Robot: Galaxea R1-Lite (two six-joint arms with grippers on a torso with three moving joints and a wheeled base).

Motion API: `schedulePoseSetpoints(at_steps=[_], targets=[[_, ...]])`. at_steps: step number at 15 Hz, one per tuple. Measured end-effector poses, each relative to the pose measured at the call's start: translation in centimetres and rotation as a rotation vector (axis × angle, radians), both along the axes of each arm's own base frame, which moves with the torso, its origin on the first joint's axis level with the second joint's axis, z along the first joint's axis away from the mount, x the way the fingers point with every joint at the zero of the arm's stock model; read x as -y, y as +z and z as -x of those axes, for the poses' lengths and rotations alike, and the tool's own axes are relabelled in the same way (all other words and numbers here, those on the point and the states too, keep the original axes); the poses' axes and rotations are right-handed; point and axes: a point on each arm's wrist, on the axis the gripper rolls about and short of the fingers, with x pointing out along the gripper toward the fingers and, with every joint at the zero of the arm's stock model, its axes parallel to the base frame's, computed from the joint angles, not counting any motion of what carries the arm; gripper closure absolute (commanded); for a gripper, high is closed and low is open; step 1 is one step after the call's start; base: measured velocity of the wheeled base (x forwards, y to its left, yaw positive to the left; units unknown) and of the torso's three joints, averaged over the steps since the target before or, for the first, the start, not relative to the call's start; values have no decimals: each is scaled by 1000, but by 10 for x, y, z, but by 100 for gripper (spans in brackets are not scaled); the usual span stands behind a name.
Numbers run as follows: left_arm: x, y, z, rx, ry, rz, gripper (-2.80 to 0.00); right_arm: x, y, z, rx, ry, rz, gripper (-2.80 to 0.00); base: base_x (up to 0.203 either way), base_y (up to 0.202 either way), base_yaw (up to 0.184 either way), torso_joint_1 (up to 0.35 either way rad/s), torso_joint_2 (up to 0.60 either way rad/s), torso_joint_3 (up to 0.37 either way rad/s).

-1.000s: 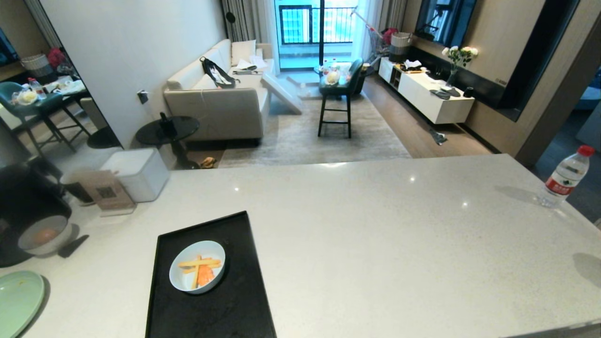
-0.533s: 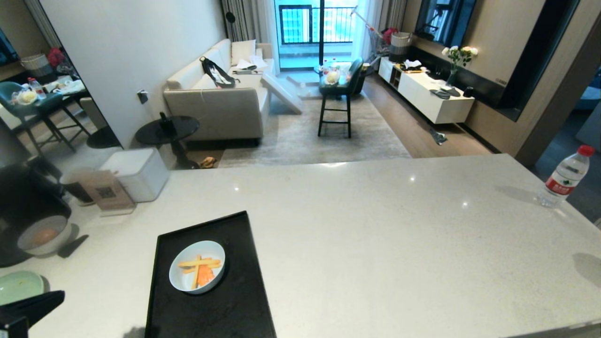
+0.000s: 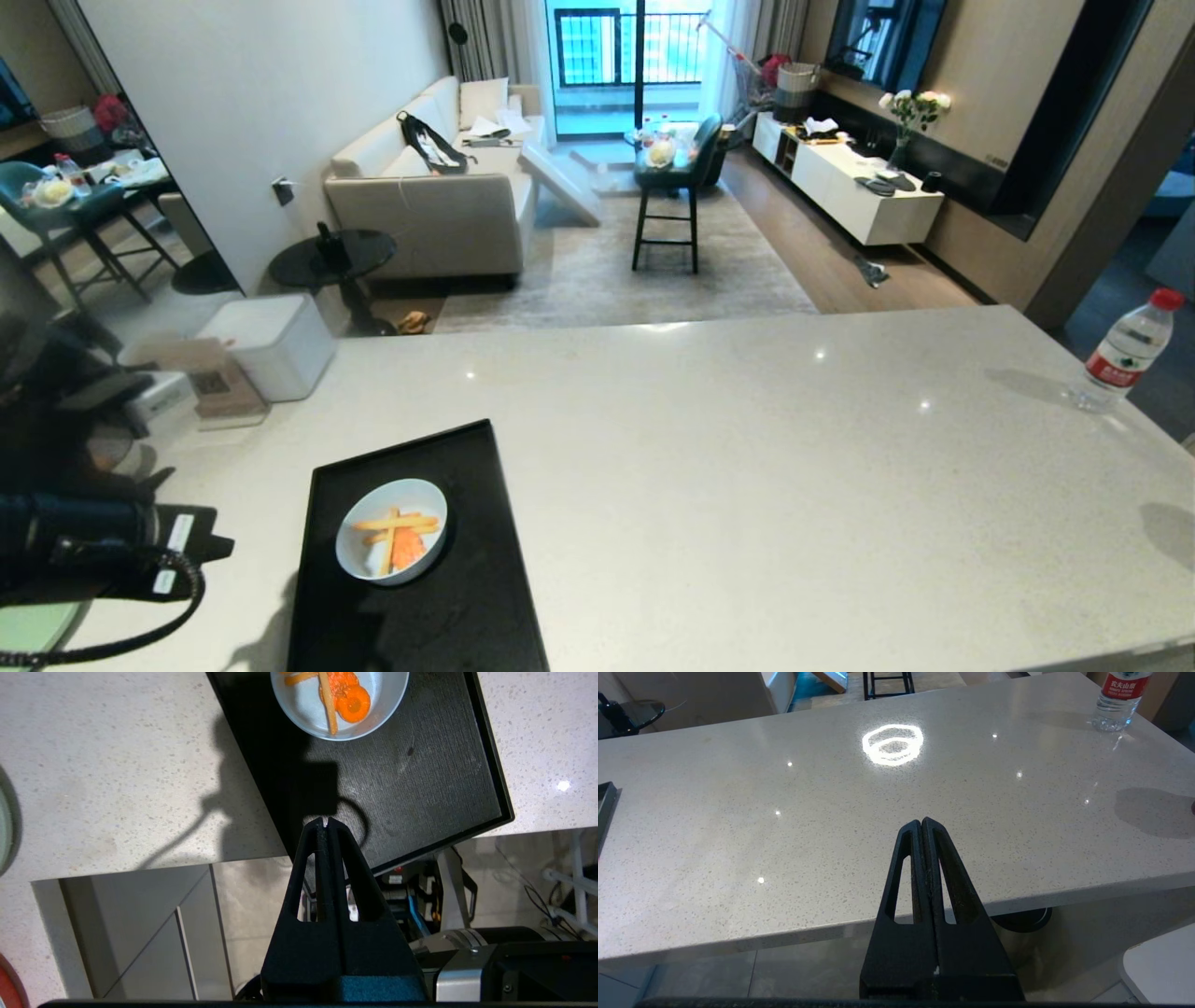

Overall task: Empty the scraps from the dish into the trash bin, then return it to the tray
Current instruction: Pick up the bowl with leftover food

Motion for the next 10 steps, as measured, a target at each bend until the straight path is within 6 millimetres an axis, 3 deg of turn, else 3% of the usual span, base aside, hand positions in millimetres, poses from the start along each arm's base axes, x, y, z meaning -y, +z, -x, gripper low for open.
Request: schedulePoseSetpoints(at_steps=[1,2,3,7,10], targets=[[2,-4,-11,-38,7,5,0,0,0,0,0,0,0,0,0,0,0,0,0,0],[3,-8,-21,-68,19,13,-22,0,0,0,0,0,0,0,0,0,0,0,0,0],[5,-11,-31,-95,39,28,-280,0,0,0,0,0,0,0,0,0,0,0,0,0],[16,-24,-64,-147,154,124,-280,0,0,0,0,0,1,0,0,0,0,0,0,0],[18,-36,-78,-183,233,167,-280,0,0,0,0,0,0,0,0,0,0,0,0,0]])
